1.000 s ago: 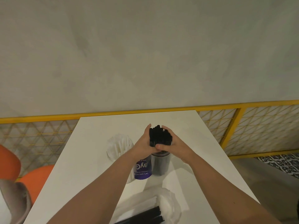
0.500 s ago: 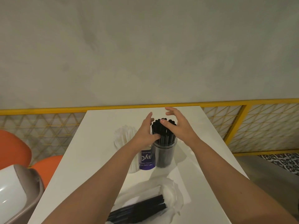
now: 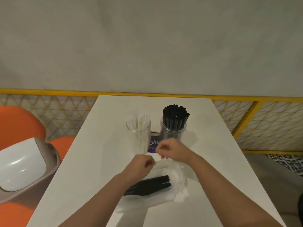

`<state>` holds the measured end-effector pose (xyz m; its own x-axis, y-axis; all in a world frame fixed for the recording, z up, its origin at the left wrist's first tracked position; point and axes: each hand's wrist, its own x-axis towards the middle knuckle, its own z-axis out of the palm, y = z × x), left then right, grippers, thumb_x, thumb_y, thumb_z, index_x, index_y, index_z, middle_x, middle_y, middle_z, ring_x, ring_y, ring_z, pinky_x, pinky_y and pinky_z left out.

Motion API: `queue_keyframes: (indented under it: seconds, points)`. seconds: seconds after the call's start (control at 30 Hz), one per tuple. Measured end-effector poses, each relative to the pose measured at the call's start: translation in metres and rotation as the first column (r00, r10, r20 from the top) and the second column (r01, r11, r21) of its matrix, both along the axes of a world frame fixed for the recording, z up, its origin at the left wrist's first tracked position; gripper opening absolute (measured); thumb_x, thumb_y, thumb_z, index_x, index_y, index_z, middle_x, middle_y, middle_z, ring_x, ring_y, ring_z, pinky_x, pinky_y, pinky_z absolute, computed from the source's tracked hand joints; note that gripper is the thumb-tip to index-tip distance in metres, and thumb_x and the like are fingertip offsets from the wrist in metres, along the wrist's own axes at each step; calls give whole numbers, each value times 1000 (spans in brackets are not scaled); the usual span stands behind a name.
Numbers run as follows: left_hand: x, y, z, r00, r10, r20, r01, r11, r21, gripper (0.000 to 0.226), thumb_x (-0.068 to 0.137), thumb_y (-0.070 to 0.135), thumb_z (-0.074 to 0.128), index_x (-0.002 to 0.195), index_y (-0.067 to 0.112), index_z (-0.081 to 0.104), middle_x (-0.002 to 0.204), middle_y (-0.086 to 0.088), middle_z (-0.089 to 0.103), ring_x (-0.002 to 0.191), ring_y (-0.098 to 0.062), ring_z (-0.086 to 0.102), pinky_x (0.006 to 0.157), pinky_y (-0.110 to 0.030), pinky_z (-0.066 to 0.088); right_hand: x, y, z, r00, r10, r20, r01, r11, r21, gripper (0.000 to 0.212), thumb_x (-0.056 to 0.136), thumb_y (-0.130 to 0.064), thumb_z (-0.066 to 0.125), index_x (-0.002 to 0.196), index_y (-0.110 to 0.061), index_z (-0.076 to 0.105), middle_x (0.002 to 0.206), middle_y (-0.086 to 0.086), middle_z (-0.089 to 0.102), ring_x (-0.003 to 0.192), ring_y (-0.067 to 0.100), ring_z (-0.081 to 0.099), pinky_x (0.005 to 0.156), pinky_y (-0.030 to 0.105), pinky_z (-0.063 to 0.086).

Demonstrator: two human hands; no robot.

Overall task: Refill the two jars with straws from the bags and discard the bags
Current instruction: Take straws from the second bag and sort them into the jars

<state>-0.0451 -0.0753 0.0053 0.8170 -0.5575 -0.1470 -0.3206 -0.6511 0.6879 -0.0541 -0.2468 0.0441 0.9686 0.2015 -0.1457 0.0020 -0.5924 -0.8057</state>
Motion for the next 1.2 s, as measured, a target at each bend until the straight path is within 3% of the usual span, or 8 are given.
queue_keyframes:
  seconds: [0.07,0.17,0.3,0.43,0.67,1.0,1.1,1.2]
  points:
    - [-5,8,-25,998,-64,16,59,972,230,28,93,13,50,117,12,64,118,-5,65,103,-18,61,92,-19,42,-7,4,-32,992,22,-123,-38,991,-130,12,86,-8,61,95,-4,69,85,6,65,74,11,61,69,14,49]
    - [-10,18,-50,996,-83,34,65,930,363,46,90,23,56,134,16,48,137,-2,46,124,-19,46,105,-25,33,-20,8,-68,982,13,-189,-65,960,-272,40,77,-16,72,116,-16,60,113,-1,54,104,12,53,88,20,44]
    - [-12,27,-65,995,-91,26,71,899,432,67,84,43,62,140,15,36,142,-2,35,129,-22,35,109,-30,30,-35,10,-91,959,45,-281,-126,952,-280,91,69,-35,79,142,-31,26,146,-10,26,132,13,31,108,27,32]
    - [-9,32,-69,987,-146,65,103,891,442,67,83,48,61,138,19,39,136,-2,38,124,-21,36,108,-30,31,-39,9,-98,969,25,-244,-96,954,-284,103,65,-39,81,145,-35,16,150,-10,21,137,15,27,113,32,31]
    - [-21,37,-72,957,-215,195,113,894,433,41,93,37,49,131,21,50,127,-2,42,119,-20,40,102,-25,30,-40,8,-98,977,3,-214,-68,953,-297,103,67,-37,81,146,-29,16,150,-5,21,136,17,27,112,31,30]
    - [-18,31,-72,987,-128,98,59,854,517,28,92,24,53,118,13,57,122,-6,53,112,-21,51,95,-27,40,-38,5,-85,949,-76,-305,38,991,-127,83,71,-38,77,140,-30,30,145,-8,29,127,13,35,105,26,35]
    - [-14,35,-69,994,-98,51,63,882,467,24,91,25,52,111,15,59,116,-5,56,108,-20,53,91,-25,40,-39,2,-72,918,-147,-369,145,989,-34,64,79,-51,65,134,-30,40,141,-9,38,118,7,38,99,22,32]
    - [-10,40,-66,999,-47,-7,46,927,371,5,91,23,50,95,21,52,98,0,58,91,-17,55,75,-20,39,-36,1,-63,872,-220,-437,278,958,71,56,90,-60,38,135,-28,45,142,-6,43,128,15,41,107,32,29]
